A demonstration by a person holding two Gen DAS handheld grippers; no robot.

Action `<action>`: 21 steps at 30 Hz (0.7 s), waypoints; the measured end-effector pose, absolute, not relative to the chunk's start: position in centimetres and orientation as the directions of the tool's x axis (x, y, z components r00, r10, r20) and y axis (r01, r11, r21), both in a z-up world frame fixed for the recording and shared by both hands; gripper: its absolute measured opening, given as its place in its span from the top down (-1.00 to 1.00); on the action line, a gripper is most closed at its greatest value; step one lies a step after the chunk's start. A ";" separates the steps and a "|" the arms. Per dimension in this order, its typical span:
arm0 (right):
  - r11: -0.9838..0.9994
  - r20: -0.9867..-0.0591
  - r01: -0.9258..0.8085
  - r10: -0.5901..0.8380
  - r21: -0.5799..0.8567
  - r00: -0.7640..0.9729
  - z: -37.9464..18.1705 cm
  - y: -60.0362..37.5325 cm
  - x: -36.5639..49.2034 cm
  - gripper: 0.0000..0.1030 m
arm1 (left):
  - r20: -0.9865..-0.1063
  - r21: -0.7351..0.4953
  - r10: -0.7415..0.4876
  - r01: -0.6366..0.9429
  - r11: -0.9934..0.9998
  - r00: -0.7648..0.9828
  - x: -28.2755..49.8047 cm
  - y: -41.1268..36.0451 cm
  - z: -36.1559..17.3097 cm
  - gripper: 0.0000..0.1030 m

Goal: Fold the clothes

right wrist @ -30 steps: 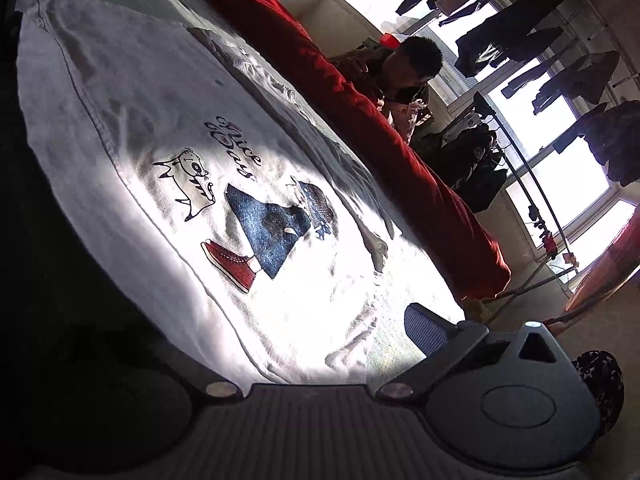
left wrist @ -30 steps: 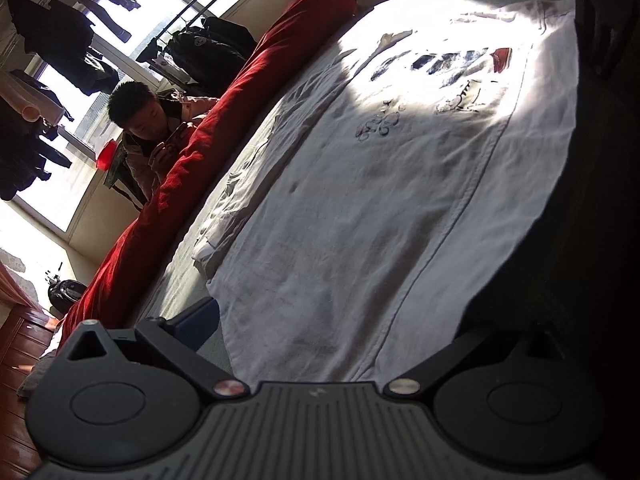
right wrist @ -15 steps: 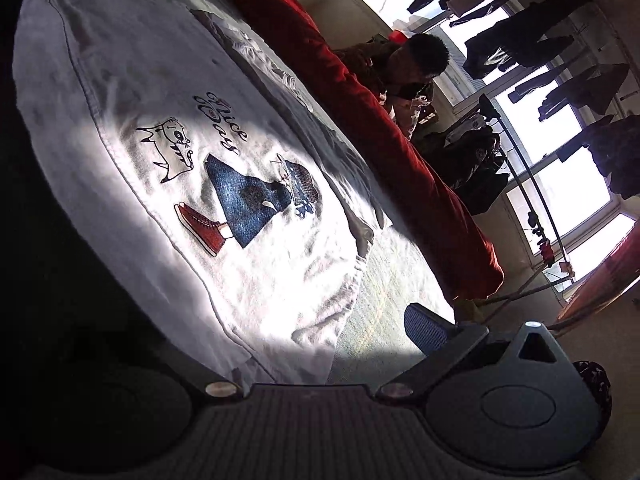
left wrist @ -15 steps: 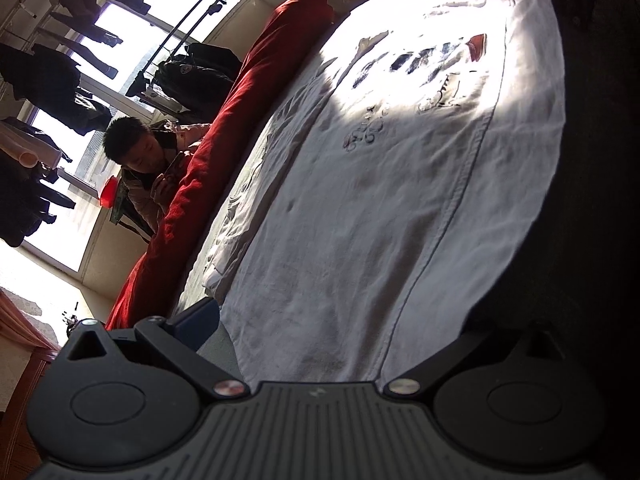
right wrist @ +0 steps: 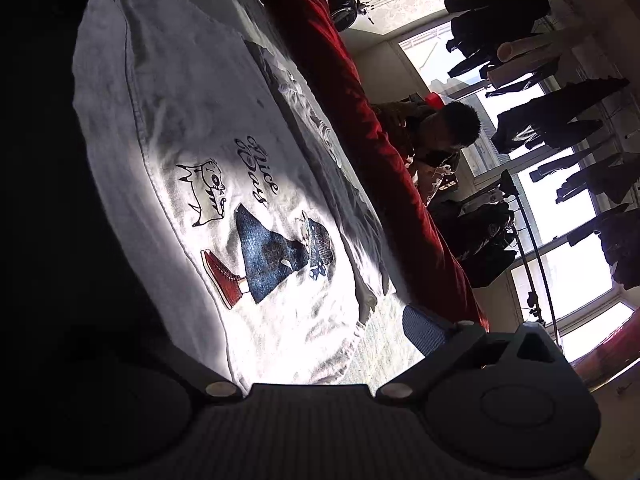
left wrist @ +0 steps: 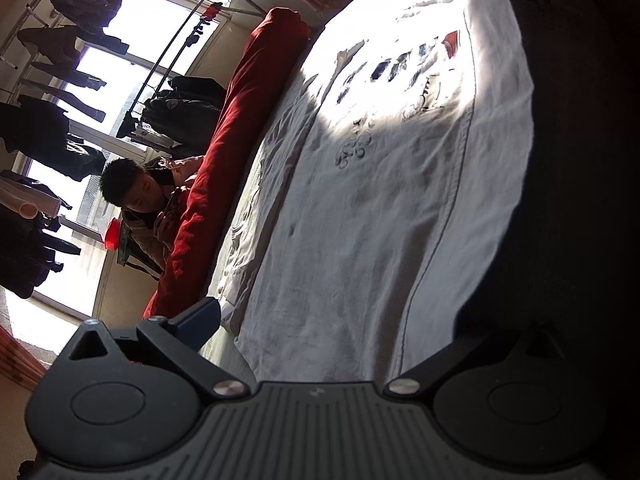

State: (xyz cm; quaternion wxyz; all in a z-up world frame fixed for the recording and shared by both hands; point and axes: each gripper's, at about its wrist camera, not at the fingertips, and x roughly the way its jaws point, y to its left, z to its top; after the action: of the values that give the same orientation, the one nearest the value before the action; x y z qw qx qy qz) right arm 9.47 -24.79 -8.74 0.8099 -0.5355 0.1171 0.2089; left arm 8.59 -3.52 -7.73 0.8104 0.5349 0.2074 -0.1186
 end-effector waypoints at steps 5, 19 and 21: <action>0.320 -0.456 -0.511 0.236 -0.798 0.858 -8.9 -24.4 9.6 -0.72 | -0.489 0.818 -0.013 0.464 0.339 0.872 8.4 -3.7 -8.1 -0.87; 0.291 -0.402 -0.454 0.222 -0.842 0.888 -10.4 -23.8 9.3 -0.68 | -0.428 0.861 -0.013 0.413 0.296 0.903 8.1 -3.9 -8.2 -0.89; 0.302 -0.384 -0.436 0.217 -0.848 0.897 -9.9 -24.0 9.2 -0.68 | -0.424 0.862 -0.006 0.406 0.305 0.906 8.3 -3.7 -8.0 -0.89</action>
State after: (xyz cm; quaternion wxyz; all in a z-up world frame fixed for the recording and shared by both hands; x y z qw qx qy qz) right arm 9.24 -24.02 -9.94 0.8008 -0.5544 0.0987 0.2039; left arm 8.30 -3.66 -7.96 0.7890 0.5747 0.1736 -0.1305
